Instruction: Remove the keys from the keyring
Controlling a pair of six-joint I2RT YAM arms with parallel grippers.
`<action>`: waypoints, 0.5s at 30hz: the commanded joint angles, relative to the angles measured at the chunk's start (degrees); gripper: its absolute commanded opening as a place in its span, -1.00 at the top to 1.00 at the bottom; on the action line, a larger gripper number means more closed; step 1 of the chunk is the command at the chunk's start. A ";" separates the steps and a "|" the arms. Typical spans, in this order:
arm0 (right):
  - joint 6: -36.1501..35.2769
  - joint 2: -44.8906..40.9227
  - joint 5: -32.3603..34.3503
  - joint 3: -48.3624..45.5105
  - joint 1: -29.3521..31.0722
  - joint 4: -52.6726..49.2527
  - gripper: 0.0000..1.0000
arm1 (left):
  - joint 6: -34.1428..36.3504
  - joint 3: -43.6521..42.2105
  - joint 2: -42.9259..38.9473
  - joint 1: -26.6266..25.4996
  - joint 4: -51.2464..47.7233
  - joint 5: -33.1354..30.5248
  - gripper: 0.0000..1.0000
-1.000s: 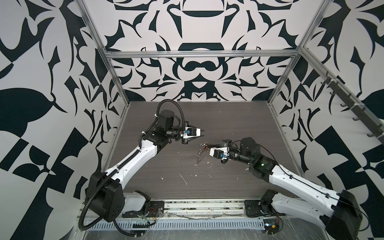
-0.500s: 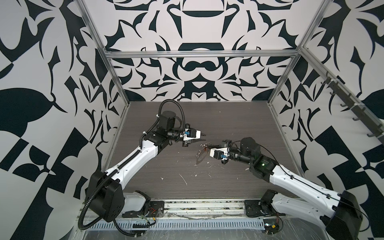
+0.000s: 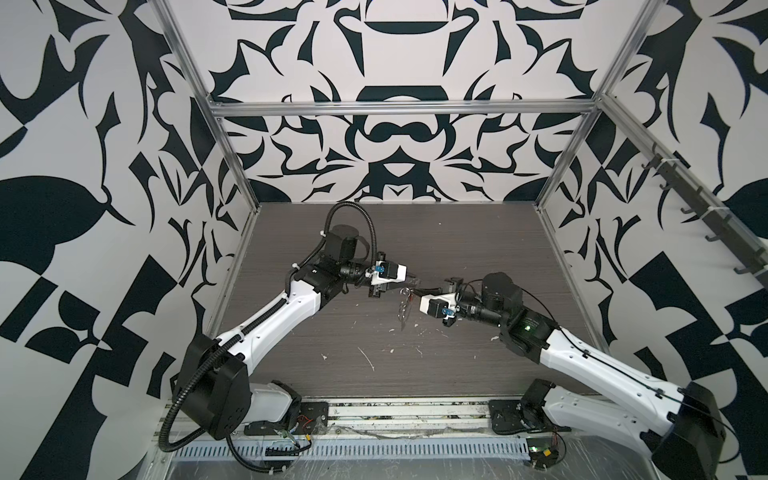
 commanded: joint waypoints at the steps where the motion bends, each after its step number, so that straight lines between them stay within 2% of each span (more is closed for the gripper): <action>1: 1.76 -1.27 -0.10 2.68 -0.11 3.67 1.00 | -1.56 -1.69 -1.25 -0.17 1.74 0.85 0.54; 15: 3.80 -1.71 0.62 1.97 -0.18 4.86 1.00 | -7.27 -4.72 -3.22 -0.07 10.56 0.52 0.54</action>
